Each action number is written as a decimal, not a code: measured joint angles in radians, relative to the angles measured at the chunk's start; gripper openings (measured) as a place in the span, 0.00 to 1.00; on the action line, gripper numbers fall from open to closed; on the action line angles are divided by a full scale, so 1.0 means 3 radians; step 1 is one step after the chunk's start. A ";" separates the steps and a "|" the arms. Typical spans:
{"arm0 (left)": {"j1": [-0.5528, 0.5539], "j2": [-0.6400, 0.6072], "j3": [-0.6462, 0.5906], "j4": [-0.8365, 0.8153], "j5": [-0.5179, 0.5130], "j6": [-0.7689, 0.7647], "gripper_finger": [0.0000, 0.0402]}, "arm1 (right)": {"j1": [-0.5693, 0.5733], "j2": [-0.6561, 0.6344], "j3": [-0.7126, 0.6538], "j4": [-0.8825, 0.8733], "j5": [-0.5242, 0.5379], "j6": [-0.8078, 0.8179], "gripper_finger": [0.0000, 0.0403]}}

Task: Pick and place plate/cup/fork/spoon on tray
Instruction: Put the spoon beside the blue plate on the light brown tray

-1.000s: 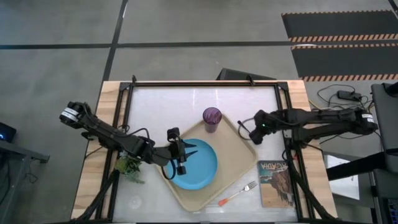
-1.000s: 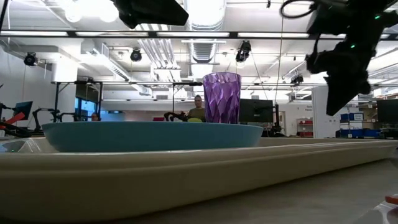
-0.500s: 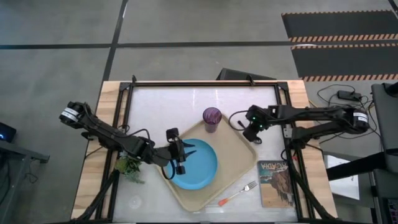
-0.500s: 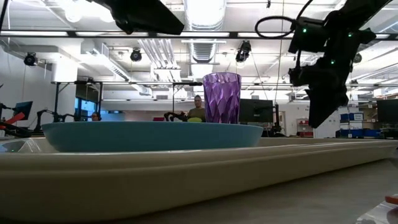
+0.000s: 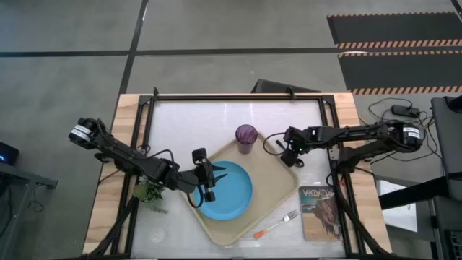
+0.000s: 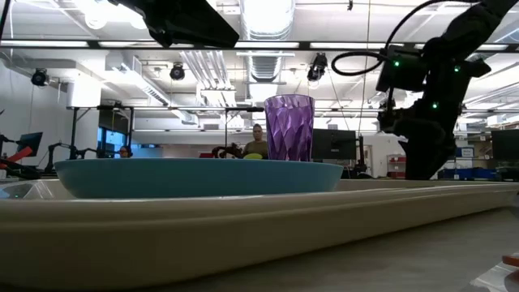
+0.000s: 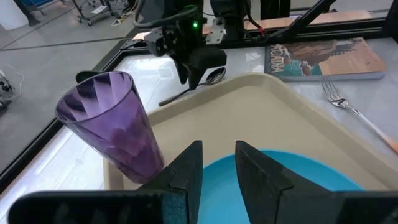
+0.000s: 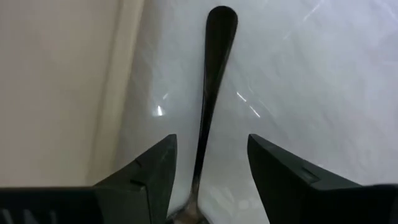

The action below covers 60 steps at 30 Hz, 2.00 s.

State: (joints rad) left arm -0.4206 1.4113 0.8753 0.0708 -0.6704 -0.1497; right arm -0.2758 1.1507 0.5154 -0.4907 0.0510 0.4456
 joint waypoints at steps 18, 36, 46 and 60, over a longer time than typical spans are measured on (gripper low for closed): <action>0.0000 0.0000 0.0000 0.0044 -0.0001 -0.0008 0.19 | 0.0044 0.0171 -0.0307 0.0364 0.0154 -0.0006 0.11; 0.0000 0.0000 -0.0009 0.0086 -0.0001 -0.0005 0.19 | 0.0063 -0.0643 0.0360 -0.0723 0.0227 -0.0189 0.02; 0.0000 0.0000 -0.0011 0.0086 0.0000 -0.0003 0.19 | 0.0517 -0.0913 0.0649 -0.1028 -0.0235 -0.0333 0.02; 0.0006 -0.0004 0.0047 0.0090 -0.0012 0.0294 0.19 | 0.1305 -0.0483 0.0662 -0.0703 -0.0501 -0.0797 0.02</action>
State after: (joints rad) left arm -0.4187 1.4099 0.8894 0.0977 -0.6741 -0.0614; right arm 0.1156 1.0057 0.7139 -0.7017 -0.0992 0.2067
